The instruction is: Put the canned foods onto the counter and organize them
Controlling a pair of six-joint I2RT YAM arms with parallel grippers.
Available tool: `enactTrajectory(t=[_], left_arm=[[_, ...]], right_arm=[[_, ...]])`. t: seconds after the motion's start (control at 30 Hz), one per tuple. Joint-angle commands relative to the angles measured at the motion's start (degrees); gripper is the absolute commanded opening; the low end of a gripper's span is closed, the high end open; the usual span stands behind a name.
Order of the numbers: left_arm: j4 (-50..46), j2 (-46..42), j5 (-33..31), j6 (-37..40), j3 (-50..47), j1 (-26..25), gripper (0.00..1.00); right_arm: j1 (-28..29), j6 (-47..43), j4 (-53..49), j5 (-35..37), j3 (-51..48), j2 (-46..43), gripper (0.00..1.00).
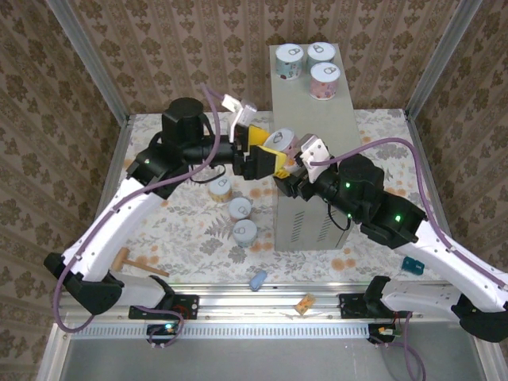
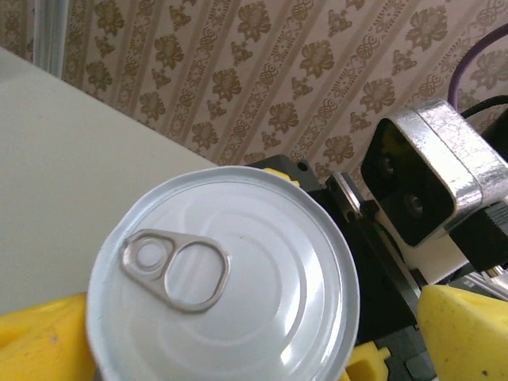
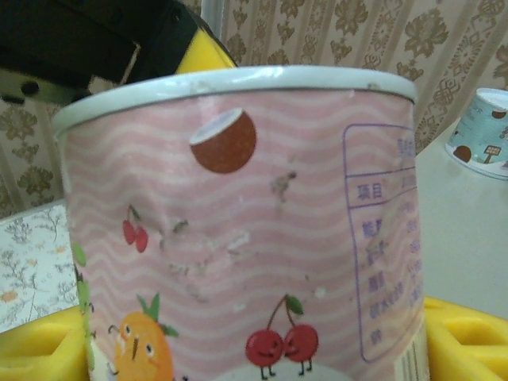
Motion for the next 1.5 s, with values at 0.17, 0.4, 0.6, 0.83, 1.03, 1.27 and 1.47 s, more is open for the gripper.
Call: enactTrajectory(t=[0.17,0.4,0.6,0.83,1.03,1.27,1.47], left_arm=[[7.02,1.23,-5.71,-2.03,-1.44,-2.59,0.89],[10.1,0.44,-11.11,-2.19,-3.25,-3.65,0.69],[8.3,-0.09,-16.88,0.89,-2.91,-5.04,0.64],[4.76,1.73,-22.67,5.22,-0.04,-5.63,0.63],[0.89,6.02,-26.42,9.84,6.04,-5.6,0.63],[-2.39,13.95,-30.12,13.6,13.73,-5.71,0.63],[-3.96,20.34,-32.47,15.88,20.08,-6.06,0.65]], right_arm=[[-0.25,3.8,9.57,2.32,-1.33,-2.76,0.67],[-0.26,4.5,9.16,2.72,-1.83,-3.11,0.7],[-0.3,5.38,7.9,3.09,-2.21,-3.37,0.77],[-0.25,6.34,3.02,4.15,-1.54,-5.32,0.94],[-0.28,6.01,-5.8,8.47,0.27,-9.59,1.0],[-0.3,8.93,-12.19,20.51,2.25,-14.66,1.0],[-0.3,8.86,-15.13,24.62,1.75,-17.38,1.0]])
